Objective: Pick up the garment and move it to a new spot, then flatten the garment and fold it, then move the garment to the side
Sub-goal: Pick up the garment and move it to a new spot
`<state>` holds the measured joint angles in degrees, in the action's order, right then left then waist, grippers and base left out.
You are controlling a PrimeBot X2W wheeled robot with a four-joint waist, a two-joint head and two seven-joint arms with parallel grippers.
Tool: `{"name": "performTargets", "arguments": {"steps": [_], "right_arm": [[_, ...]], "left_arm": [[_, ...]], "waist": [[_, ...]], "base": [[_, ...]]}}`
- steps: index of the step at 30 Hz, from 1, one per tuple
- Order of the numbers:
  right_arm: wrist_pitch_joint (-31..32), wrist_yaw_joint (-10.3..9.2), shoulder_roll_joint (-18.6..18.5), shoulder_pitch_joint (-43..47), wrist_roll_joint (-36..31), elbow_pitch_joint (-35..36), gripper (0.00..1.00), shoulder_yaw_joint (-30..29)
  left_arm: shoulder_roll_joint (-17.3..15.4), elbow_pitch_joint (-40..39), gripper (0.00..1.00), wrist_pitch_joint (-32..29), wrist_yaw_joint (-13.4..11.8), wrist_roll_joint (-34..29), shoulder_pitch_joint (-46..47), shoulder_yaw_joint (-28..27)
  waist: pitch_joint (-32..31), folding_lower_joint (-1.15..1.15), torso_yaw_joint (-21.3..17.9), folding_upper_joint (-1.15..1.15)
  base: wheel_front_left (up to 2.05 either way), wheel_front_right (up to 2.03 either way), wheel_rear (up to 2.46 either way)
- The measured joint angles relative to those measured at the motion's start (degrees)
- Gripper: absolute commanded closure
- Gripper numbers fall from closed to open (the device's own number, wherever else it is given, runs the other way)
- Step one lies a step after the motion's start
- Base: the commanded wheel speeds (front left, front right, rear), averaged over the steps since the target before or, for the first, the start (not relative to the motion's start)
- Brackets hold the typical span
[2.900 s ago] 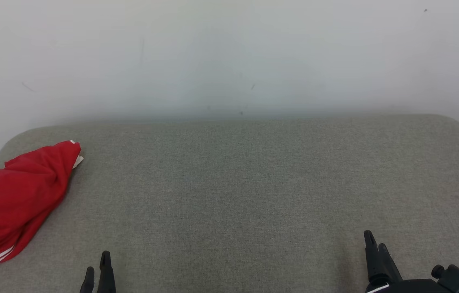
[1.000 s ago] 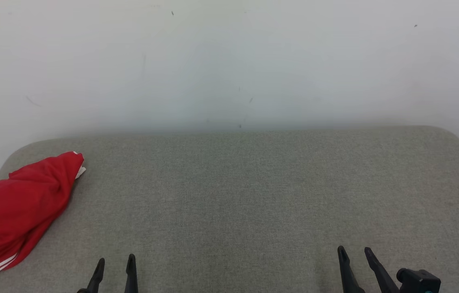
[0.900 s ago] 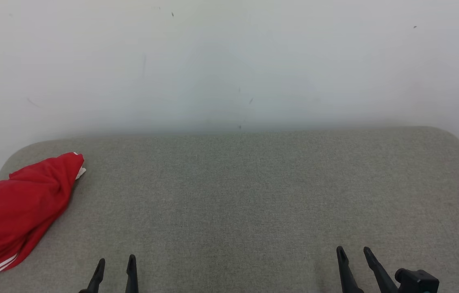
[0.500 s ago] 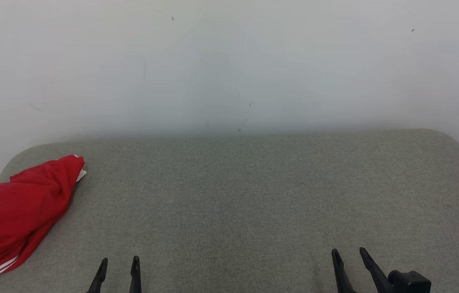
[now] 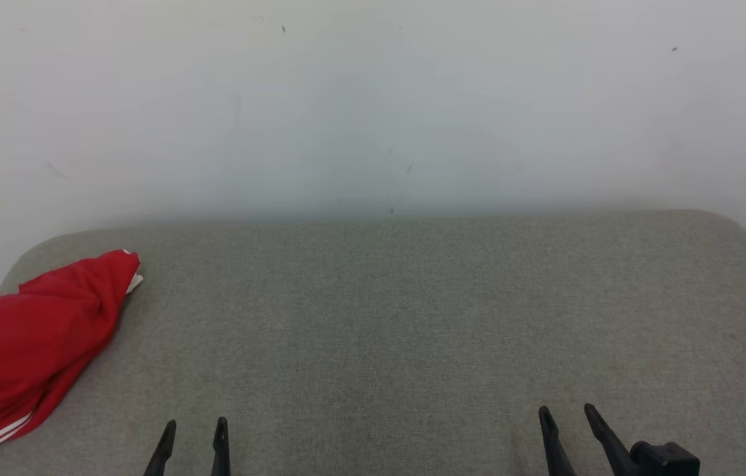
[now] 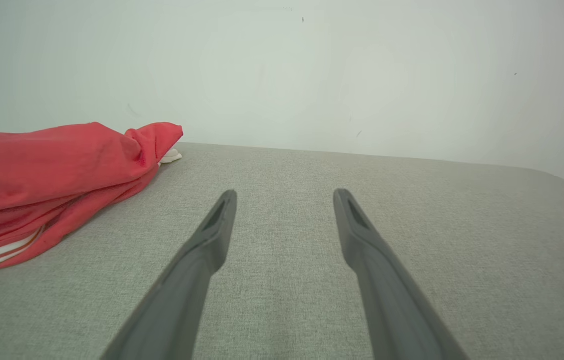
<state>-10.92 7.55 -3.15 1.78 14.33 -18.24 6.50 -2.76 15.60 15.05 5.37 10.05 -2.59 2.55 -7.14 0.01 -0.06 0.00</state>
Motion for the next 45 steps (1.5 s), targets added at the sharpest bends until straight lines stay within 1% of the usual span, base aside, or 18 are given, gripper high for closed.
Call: {"name": "performTargets", "arguments": {"steps": [7,12,20,32,36,40,45], "right_arm": [[-0.01,0.0,0.03,0.87,0.02,-0.08,0.0,-0.59],[-0.23,0.0,0.07,1.14,0.11,-0.2,0.0,-0.54],[-0.97,0.0,0.12,1.46,0.71,-0.99,0.0,0.34],[-2.23,0.0,0.2,1.22,1.43,-2.55,0.0,2.0],[-2.58,0.0,0.22,0.65,2.01,-2.93,0.0,2.93],[-2.71,0.0,0.25,-0.85,2.01,-3.34,0.0,3.78],[-2.71,0.0,0.25,-2.35,1.97,-4.03,0.0,4.89]], "left_arm": [[-0.01,0.32,0.0,-0.01,-0.41,0.54,0.08,0.38],[-0.07,0.55,0.0,-0.01,-0.48,0.04,0.03,0.07],[-0.64,0.77,0.0,0.0,-0.31,-0.44,-0.34,-1.09],[-1.82,0.82,0.0,0.0,-0.41,-0.58,-1.04,-3.55],[-2.0,0.63,0.0,0.0,-0.91,-0.23,-1.31,-4.67],[-1.9,-0.18,0.0,0.0,-1.52,0.33,-1.85,-5.94],[-1.66,-0.96,0.0,0.0,-2.04,0.75,-2.25,-7.53]], "waist": [[-0.1,0.0,1.53,0.0],[-0.27,0.0,3.99,0.0],[-0.61,0.0,9.33,0.0],[-1.14,-0.01,18.84,0.0],[-1.16,-0.01,21.72,0.0],[-0.56,-0.01,23.87,0.0],[0.92,-0.01,25.45,0.0]], "base": [[0.0,0.0,0.0],[0.0,0.0,0.0],[0.0,0.0,0.0],[0.0,0.0,0.0],[0.0,0.0,0.0],[0.0,0.0,0.0],[0.0,0.0,0.0]]}}
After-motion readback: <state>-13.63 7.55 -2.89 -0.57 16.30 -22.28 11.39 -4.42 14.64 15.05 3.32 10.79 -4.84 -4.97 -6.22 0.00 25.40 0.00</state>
